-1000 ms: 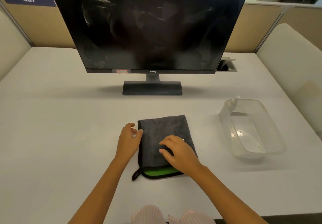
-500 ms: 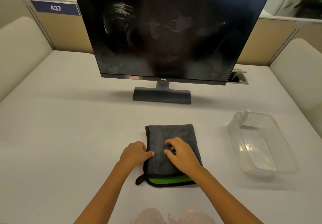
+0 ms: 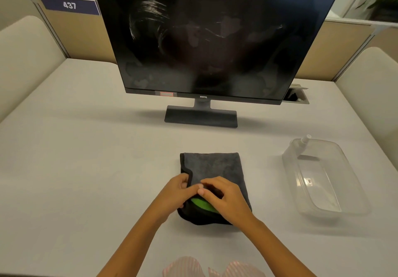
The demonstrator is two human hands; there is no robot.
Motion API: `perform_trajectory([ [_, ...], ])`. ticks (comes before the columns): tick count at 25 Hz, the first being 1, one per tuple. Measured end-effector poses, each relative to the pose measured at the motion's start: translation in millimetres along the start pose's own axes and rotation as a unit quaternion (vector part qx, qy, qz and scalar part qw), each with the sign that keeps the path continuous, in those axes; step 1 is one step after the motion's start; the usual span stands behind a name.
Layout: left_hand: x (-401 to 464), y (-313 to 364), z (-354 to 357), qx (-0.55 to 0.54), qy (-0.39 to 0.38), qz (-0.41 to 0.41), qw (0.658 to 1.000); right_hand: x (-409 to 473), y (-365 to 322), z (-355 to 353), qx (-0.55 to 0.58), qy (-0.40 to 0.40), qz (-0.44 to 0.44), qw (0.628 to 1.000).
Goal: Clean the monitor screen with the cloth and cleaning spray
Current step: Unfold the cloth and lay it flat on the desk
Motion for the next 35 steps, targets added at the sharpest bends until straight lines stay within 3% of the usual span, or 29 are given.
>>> perform_trajectory([
  [3, -4, 27, 10, -0.094, -0.038, 0.069, 0.992, -3, -13, -20, 0.046, 0.052, -0.014, 0.997],
  [6, -9, 40, 22, -0.122, -0.054, 0.103, 0.986, -2, -18, -44, 0.069, 0.122, -0.009, 0.990],
  [12, -6, 52, 24, -0.178, 0.110, 0.145, 0.967, -2, -21, -70, 0.129, 0.218, 0.051, 0.966],
  [15, -13, 55, 12, -0.189, 0.192, 0.153, 0.951, -10, -42, -85, 0.064, 0.277, -0.014, 0.959],
  [19, -19, 68, 8, -0.186, 0.206, 0.186, 0.942, -19, -73, -69, -0.060, 0.231, -0.139, 0.961],
  [27, -20, 80, 10, -0.197, 0.121, 0.201, 0.952, -8, -70, -68, -0.019, 0.152, -0.094, 0.984],
  [29, -18, 87, 1, -0.147, 0.106, 0.234, 0.955, -6, -68, -75, -0.025, 0.157, -0.083, 0.984],
  [32, -6, 94, -26, 0.119, 0.165, 0.294, 0.934, -4, -65, -98, 0.002, 0.203, -0.051, 0.978],
  [35, 22, 81, -33, 0.320, 0.136, 0.267, 0.899, 2, -66, -124, 0.014, 0.227, -0.035, 0.973],
])
Point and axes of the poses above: each hand's wrist, its own x-axis towards the middle knuckle, its own z-axis out of the palm, y = z × x, the point moved 9 cm from there along x, towards the middle knuckle, and after that the axes turned 4 degrees about z, right-handed, at the moved point
